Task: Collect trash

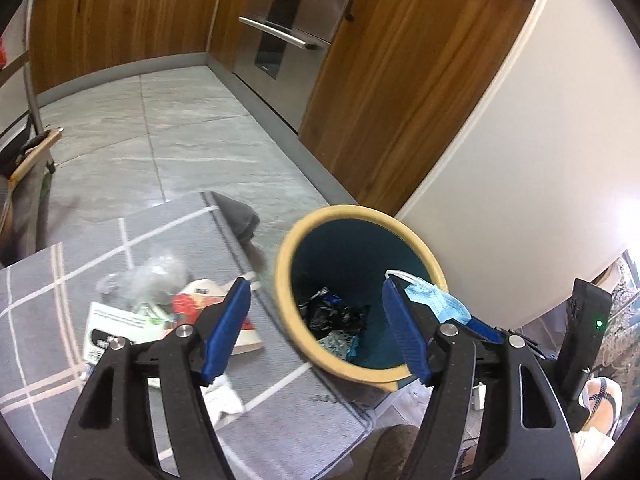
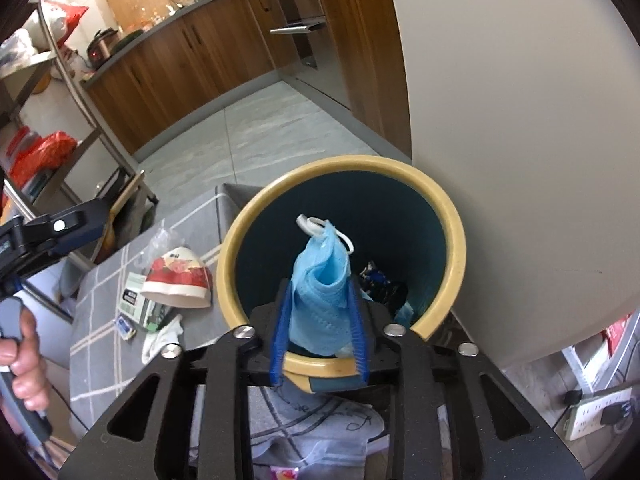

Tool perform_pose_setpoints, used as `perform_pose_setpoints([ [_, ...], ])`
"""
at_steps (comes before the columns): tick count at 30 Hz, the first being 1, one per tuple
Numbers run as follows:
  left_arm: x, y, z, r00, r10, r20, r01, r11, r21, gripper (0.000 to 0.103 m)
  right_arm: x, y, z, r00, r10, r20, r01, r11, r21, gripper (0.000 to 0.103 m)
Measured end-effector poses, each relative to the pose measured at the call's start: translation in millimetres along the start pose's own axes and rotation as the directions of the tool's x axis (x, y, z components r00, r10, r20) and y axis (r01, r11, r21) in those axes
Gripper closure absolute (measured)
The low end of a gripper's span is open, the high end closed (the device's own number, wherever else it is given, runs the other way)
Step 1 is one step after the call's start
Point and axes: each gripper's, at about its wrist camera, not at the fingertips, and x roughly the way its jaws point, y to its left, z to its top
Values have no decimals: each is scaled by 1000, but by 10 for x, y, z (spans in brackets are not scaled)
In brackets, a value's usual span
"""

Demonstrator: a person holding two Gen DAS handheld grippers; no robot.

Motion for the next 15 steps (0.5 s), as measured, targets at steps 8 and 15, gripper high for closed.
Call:
perform_pose_setpoints([
  [8,-362,396,-62,996,74,53,-70,996,-60,26,-1,147,-13,1000,23,4,-23,1000,-19,62],
  [15,-618,841,-137,988,139,74,-126,980,-156,24,-31,346,-30,998,64,9,-63,997,-51,55],
])
